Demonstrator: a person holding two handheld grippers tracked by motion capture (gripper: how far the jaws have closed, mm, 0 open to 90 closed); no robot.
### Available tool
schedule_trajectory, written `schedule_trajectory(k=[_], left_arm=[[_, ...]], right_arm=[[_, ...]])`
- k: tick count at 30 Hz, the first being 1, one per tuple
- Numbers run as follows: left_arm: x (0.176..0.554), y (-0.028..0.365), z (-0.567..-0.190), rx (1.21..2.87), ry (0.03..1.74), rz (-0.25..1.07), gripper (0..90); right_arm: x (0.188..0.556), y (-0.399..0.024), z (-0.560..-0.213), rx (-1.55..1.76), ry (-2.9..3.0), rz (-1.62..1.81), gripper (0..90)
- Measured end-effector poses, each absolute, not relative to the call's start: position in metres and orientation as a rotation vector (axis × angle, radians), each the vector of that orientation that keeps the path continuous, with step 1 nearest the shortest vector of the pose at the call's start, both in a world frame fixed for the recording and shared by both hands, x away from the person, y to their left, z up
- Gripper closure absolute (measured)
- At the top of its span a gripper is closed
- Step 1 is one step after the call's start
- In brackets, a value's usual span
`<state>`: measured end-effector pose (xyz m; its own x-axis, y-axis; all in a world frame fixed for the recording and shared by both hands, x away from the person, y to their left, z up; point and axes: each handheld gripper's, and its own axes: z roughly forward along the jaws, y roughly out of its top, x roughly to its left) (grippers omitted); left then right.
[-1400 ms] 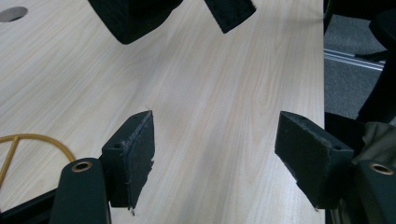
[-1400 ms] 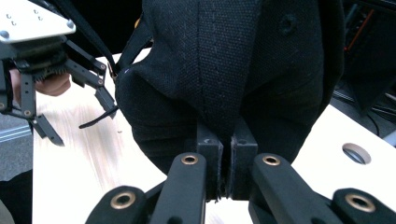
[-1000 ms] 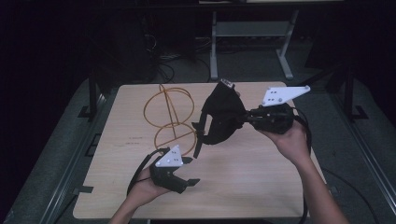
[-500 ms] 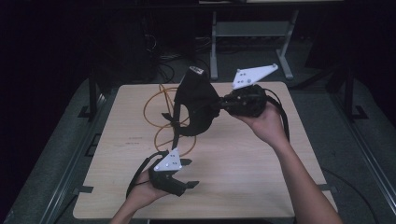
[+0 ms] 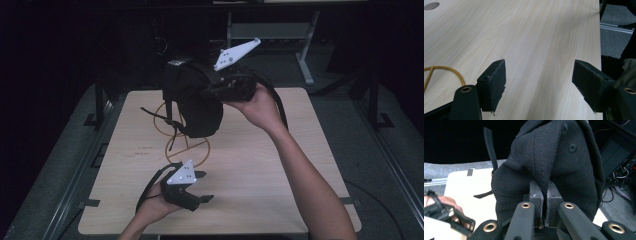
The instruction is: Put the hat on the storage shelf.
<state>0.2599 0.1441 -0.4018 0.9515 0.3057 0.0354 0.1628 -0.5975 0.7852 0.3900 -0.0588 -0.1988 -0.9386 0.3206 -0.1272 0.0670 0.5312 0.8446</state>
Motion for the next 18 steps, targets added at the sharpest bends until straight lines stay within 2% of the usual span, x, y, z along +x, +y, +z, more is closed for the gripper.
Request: schedule_trajectory(k=[9, 18], left_arm=[[0.261, 0.143, -0.404, 2.219, 0.33, 0.205, 26.7], [0.261, 0.139, -0.405, 2.222, 0.32, 0.202, 26.2]], right_arm=[[0.41, -0.022, -0.193, 0.32, 2.547, 1.327, 85.9], [0.435, 0.007, -0.207, 0.377, 2.563, 1.379, 84.2]])
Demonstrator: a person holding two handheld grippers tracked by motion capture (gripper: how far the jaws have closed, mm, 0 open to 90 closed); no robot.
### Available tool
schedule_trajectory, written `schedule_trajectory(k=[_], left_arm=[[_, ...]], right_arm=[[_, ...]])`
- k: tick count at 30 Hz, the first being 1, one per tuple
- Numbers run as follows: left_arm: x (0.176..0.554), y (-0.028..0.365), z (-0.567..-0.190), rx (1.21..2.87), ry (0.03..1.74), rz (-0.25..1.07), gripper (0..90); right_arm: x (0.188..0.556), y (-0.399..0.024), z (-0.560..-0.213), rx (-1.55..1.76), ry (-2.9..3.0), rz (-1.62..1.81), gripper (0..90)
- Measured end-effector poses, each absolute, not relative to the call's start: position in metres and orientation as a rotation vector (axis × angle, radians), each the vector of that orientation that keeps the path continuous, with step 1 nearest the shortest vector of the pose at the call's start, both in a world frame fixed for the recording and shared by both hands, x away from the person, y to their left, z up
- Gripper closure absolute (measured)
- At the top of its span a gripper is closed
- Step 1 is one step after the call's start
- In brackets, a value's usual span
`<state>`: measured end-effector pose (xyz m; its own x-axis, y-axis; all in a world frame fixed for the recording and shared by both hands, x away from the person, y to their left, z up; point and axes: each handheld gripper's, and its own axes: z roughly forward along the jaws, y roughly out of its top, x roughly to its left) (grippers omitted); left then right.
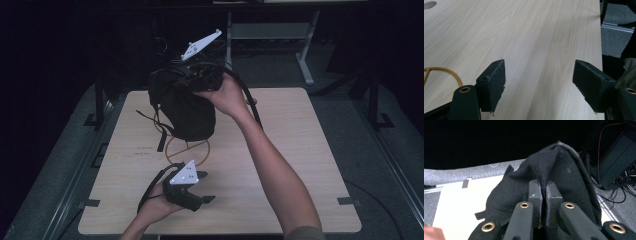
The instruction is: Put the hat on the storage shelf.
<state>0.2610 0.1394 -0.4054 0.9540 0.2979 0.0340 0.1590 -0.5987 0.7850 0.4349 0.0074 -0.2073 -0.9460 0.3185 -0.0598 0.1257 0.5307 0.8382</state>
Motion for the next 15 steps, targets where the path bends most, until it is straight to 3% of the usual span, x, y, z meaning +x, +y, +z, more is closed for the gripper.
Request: schedule_trajectory(k=[3, 5, 6, 7, 15], left_arm=[[0.261, 0.138, -0.406, 2.23, 0.313, 0.204, 26.2], [0.26, 0.138, -0.407, 2.228, 0.318, 0.196, 26.0], [0.261, 0.138, -0.408, 2.23, 0.316, 0.195, 26.0], [0.261, 0.138, -0.408, 2.227, 0.319, 0.193, 26.0], [0.262, 0.144, -0.407, 2.215, 0.344, 0.212, 26.0]], right_arm=[[0.441, 0.019, -0.215, 0.414, 2.554, 1.398, 79.1], [0.446, 0.024, -0.22, 0.458, 2.561, 1.392, 65.9], [0.448, 0.027, -0.224, 0.514, 2.58, 1.372, 51.7], [0.448, 0.027, -0.226, 0.523, 2.578, 1.369, 48.0], [0.445, 0.006, -0.231, 0.554, 2.524, 1.441, 41.8]])
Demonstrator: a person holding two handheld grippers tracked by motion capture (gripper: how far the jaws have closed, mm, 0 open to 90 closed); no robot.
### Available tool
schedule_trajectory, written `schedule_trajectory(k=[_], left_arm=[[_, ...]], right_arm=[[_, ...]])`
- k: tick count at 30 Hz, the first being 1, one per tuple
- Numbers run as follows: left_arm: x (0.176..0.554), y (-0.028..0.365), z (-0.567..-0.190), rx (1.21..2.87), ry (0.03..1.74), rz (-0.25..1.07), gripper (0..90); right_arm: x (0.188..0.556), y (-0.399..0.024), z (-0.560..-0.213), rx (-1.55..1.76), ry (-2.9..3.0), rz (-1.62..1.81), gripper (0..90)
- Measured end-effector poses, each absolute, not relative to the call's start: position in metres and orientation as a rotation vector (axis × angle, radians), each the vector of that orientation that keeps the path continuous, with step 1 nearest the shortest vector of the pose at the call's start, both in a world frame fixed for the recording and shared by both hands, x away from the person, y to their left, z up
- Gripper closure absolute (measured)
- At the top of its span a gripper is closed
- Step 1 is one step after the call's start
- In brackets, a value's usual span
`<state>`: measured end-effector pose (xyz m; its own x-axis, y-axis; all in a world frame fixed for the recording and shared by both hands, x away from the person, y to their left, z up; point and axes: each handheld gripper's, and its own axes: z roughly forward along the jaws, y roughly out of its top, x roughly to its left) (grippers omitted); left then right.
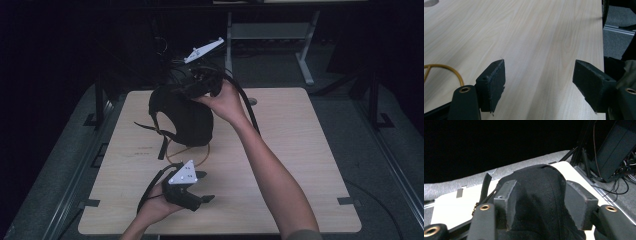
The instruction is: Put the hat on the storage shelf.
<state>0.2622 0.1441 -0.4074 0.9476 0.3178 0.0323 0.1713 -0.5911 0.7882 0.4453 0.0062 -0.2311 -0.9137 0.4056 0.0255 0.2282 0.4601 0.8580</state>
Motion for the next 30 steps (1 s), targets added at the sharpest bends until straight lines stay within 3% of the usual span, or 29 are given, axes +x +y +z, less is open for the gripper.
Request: schedule_trajectory(k=[19, 30], left_arm=[[0.264, 0.148, -0.409, 2.19, 0.381, 0.231, 25.3], [0.264, 0.15, -0.409, 2.19, 0.395, 0.235, 24.9]], right_arm=[[0.424, -0.053, -0.246, 0.597, 2.503, 1.462, 29.6], [0.411, -0.082, -0.255, 0.658, 2.509, 1.45, 27.4]])
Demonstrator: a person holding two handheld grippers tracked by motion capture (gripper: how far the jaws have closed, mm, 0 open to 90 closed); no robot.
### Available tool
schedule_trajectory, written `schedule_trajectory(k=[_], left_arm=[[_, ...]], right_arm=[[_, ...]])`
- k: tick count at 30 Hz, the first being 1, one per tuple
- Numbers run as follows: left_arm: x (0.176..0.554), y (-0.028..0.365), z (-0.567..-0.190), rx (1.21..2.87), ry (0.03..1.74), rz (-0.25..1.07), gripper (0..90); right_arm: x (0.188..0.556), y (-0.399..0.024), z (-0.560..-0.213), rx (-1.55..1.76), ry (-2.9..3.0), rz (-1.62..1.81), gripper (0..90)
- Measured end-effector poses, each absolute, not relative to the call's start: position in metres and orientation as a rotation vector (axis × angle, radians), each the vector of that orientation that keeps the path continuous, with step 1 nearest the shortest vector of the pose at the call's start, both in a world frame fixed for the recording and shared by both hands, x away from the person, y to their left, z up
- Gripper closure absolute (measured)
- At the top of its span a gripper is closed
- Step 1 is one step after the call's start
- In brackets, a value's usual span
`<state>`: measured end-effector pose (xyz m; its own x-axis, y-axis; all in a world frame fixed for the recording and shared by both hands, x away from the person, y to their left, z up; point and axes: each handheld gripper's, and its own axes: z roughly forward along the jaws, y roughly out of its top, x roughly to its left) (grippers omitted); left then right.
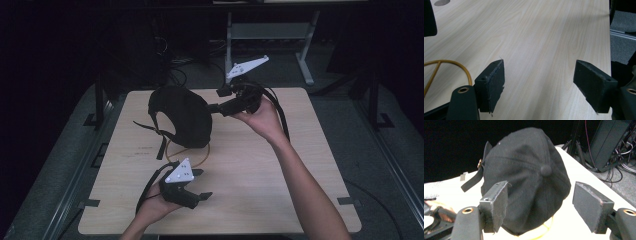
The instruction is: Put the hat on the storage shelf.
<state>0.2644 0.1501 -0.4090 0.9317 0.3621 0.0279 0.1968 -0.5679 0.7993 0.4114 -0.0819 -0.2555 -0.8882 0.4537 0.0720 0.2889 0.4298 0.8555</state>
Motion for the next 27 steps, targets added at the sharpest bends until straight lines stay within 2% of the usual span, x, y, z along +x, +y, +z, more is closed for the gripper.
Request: schedule_trajectory(k=[27], left_arm=[[0.265, 0.151, -0.41, 2.18, 0.401, 0.232, 24.5]], right_arm=[[0.39, -0.156, -0.3, 0.809, 2.487, 1.431, 24.5]])
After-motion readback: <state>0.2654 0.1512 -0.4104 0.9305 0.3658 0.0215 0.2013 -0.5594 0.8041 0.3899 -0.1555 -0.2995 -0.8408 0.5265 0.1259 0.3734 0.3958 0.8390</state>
